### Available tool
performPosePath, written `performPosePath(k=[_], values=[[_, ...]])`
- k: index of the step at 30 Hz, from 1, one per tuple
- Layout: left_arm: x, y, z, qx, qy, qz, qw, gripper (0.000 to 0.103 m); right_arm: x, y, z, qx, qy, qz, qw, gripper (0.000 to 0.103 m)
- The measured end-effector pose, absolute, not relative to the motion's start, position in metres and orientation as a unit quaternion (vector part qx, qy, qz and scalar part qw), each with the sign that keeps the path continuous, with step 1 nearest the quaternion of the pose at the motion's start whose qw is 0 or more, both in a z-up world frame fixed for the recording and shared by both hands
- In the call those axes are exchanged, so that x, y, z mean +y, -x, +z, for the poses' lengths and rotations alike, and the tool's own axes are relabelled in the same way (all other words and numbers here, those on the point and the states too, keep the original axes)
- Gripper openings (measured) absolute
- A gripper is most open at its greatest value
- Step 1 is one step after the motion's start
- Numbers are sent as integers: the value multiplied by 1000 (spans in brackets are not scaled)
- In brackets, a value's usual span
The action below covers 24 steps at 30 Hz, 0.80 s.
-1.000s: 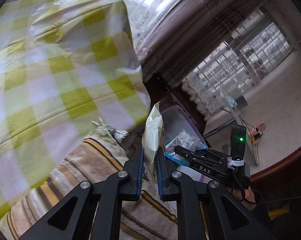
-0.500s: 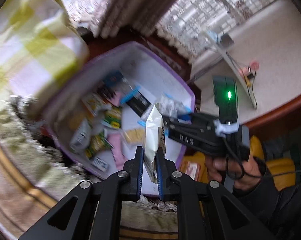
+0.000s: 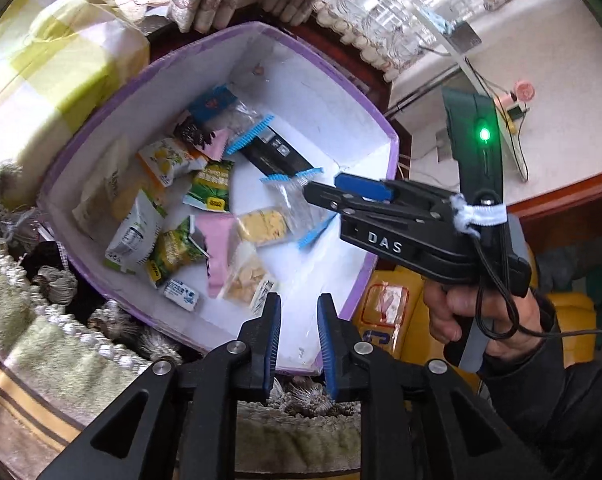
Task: Organize snacks
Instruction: 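Carry both packets over the purple box and open both grippers to drop them, then move both tools back over the last snacks on the table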
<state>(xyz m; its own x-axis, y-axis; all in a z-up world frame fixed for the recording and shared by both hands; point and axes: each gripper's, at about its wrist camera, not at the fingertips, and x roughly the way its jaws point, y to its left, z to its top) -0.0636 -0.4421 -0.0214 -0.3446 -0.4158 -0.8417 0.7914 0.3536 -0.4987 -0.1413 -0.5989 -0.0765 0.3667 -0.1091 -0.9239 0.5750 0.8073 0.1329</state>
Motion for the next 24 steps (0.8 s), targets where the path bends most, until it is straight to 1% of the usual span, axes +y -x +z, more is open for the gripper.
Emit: performPosePath(k=[5, 12, 20, 24], values=[[-431, 53, -17, 599, -135, -539, 577, 20, -600, 139, -72, 517, -224, -219, 797, 46], [-405, 24, -7, 578, -98, -523, 618, 20, -588, 122, -57, 506, -215, -204, 810, 46], [-357, -21, 11, 548, -53, -480, 683, 20, -560, 83, -33, 486, -194, -171, 835, 47], [-325, -49, 16, 540, -9, -453, 709, 21, -538, 62, -20, 471, -179, -148, 851, 47]])
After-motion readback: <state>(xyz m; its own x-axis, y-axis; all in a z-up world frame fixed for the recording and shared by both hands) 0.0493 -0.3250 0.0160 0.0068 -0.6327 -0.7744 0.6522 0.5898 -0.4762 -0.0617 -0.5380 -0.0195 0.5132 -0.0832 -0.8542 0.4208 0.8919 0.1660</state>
